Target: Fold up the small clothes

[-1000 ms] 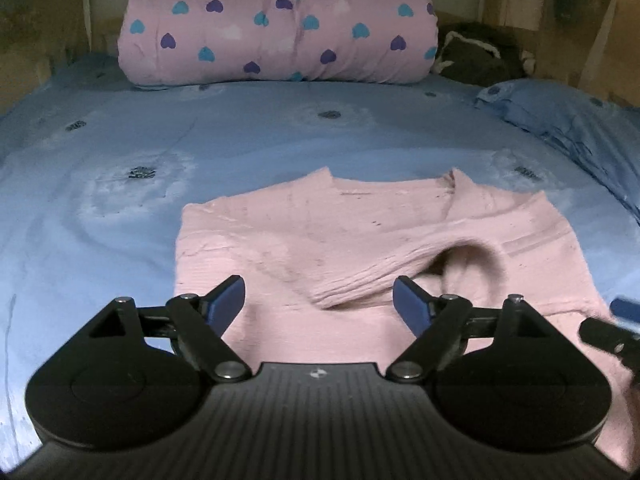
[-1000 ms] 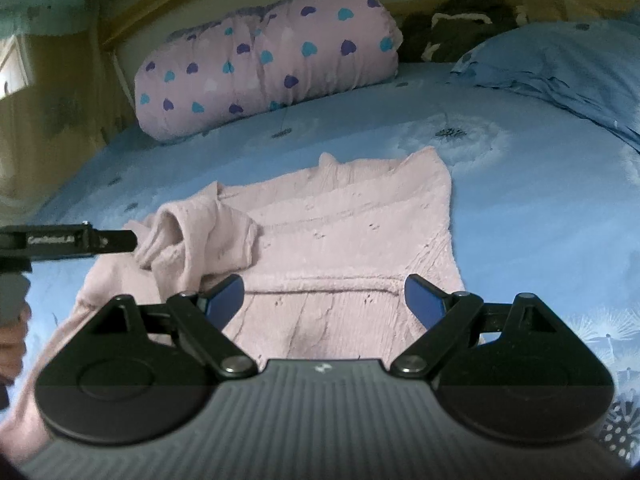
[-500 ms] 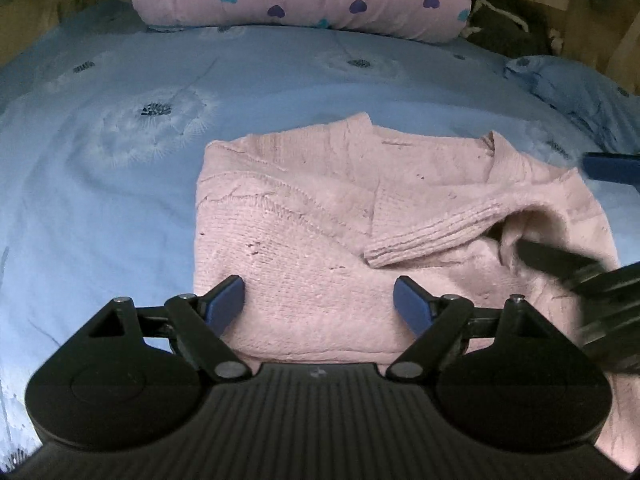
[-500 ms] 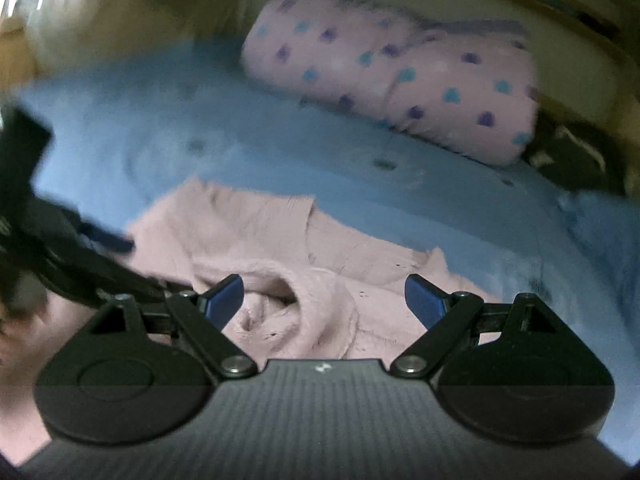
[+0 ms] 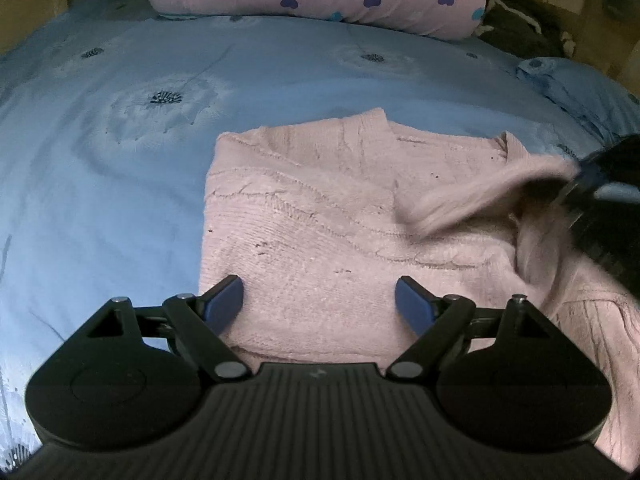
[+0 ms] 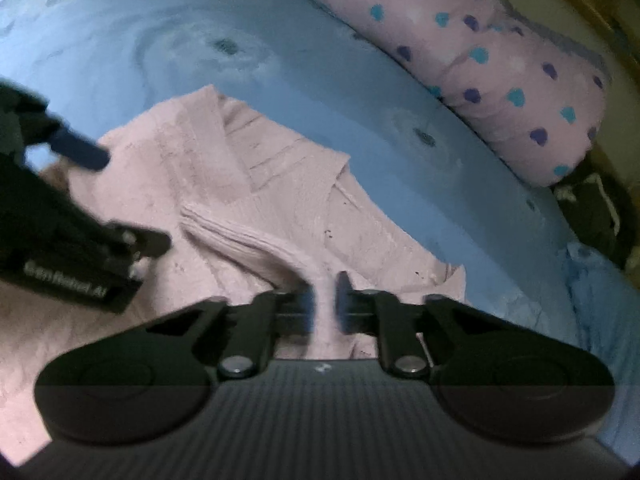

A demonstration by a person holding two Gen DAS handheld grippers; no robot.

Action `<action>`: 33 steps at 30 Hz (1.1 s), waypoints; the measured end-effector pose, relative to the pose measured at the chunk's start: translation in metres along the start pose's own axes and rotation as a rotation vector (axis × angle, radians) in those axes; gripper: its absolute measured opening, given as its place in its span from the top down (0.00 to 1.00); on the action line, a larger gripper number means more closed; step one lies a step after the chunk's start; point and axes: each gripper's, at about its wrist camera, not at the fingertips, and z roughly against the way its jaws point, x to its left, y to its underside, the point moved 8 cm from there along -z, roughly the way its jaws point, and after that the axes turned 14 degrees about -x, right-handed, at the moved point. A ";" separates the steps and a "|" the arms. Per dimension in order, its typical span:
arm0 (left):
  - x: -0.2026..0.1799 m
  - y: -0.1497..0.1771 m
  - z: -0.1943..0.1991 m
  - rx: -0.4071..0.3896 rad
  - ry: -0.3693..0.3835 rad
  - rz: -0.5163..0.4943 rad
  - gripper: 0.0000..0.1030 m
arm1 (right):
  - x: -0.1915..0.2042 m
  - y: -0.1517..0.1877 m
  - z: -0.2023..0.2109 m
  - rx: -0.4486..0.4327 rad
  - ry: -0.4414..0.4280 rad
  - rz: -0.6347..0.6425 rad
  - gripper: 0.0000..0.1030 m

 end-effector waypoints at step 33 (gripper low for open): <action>0.004 -0.005 0.015 -0.022 0.003 0.010 0.14 | -0.074 0.046 0.056 -0.162 -0.019 -0.672 0.58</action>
